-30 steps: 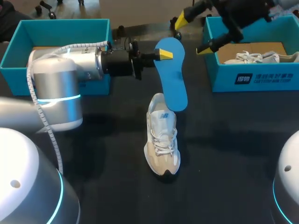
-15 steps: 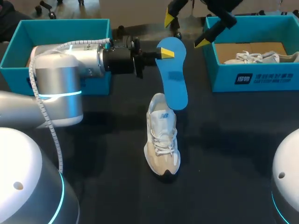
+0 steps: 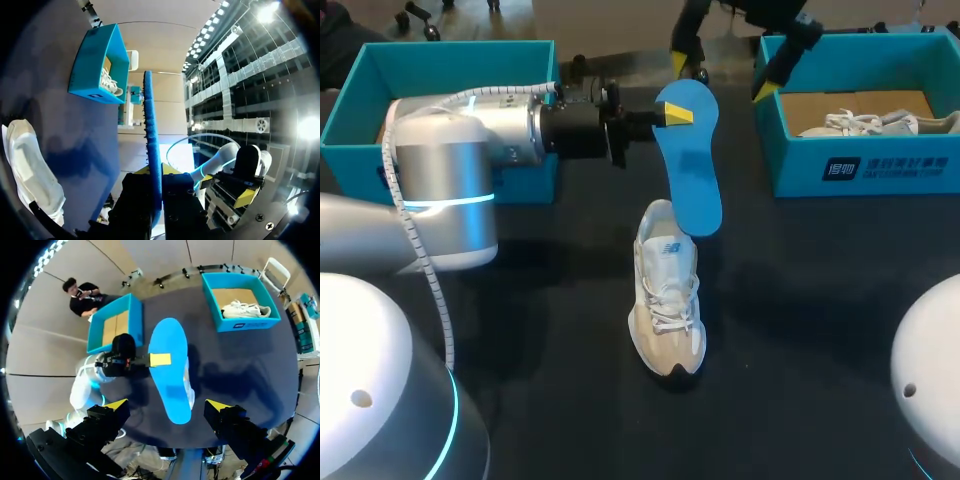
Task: Take the shoe out of the shoebox, open the shoe tongue, remove and reinsert the insole, then place the shoe into the shoebox
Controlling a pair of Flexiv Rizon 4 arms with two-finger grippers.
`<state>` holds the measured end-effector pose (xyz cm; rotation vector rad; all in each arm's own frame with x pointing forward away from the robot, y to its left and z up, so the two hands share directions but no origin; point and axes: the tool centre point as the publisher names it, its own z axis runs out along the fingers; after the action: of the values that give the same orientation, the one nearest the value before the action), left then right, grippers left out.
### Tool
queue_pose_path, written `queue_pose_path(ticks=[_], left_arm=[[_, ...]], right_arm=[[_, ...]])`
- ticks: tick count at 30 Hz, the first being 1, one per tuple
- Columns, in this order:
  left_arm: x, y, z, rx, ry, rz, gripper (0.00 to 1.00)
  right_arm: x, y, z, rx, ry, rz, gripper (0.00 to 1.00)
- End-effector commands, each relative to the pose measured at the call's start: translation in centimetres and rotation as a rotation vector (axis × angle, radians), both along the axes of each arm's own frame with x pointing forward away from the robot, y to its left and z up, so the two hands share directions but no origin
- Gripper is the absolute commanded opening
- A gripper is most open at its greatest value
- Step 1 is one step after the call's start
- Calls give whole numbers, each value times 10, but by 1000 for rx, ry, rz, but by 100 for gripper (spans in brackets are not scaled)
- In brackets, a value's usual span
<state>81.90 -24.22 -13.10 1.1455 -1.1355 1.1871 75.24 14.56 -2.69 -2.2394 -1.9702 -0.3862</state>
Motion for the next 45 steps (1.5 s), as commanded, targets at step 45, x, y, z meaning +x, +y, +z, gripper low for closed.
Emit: queue_pose_path(ticks=[45], left_arm=[[0,0,0,0,0,0,0]], right_arm=[[11,2,-16,-148,-62,105,100]])
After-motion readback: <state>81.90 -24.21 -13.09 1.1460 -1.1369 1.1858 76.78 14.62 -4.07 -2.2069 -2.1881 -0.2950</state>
